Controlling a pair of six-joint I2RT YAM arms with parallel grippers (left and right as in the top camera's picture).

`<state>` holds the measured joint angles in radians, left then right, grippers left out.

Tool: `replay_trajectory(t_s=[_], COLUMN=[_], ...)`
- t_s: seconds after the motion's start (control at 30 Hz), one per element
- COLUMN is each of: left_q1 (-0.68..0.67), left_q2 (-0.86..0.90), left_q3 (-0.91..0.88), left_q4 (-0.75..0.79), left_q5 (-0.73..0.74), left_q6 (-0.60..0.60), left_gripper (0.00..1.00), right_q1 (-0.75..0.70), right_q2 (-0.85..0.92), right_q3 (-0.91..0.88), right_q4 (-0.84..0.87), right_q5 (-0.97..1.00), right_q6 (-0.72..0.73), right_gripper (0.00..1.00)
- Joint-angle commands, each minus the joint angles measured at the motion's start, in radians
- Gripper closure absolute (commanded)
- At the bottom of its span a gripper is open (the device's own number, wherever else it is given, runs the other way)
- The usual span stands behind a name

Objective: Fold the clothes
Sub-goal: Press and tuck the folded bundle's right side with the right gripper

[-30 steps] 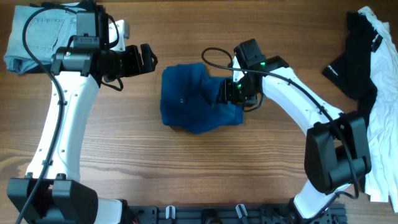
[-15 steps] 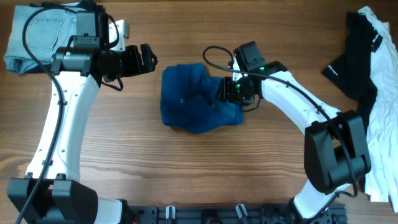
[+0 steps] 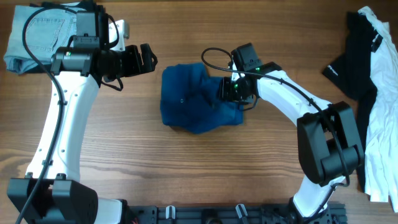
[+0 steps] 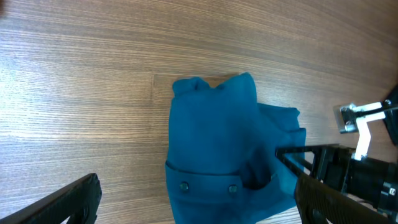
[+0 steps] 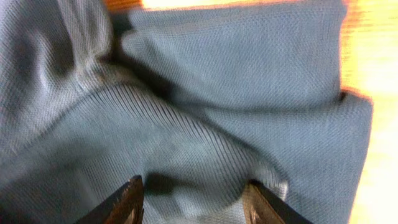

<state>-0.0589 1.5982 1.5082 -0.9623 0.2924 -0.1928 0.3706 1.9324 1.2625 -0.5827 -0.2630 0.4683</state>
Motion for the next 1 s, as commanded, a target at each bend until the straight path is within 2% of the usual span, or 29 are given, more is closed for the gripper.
replay_trajectory(t_s=[0.0,0.07,0.2,0.37,0.43,0.67,0.97], left_q1=[-0.005,-0.005,-0.005,-0.005,-0.005,-0.005,-0.005], left_q2=[0.007,0.007,0.007,0.007,0.007,0.007,0.007], left_q3=[-0.008,-0.008,-0.008,-0.008,-0.008,-0.008,-0.008], left_q4=[0.0,0.0,0.0,-0.001,-0.001,-0.007,-0.008], left_q5=[-0.006,-0.006,-0.006,-0.006,-0.006,-0.006,-0.006], left_q6=[0.005,0.004,0.004,0.004,0.005,0.005,0.005], left_gripper=[0.01,0.0,0.0,0.0,0.0,0.0,0.0], right_q1=[0.006,0.006,0.006,0.006,0.006,-0.013,-0.105], right_q2=[0.022,0.022,0.023,0.023,0.022,0.016,-0.026], right_q3=[-0.008,-0.008,-0.008,-0.008,-0.008,0.05,0.259], right_q4=[0.042,0.046,0.053,0.08,0.087,0.053,-0.24], right_q5=[0.035,0.035,0.047,0.124,0.167,0.149,-0.076], right_q6=[0.029,0.029,0.028,0.002,-0.024,-0.095,-0.263], right_gripper=[0.5,0.55,0.73,0.84,0.96,0.96,0.96])
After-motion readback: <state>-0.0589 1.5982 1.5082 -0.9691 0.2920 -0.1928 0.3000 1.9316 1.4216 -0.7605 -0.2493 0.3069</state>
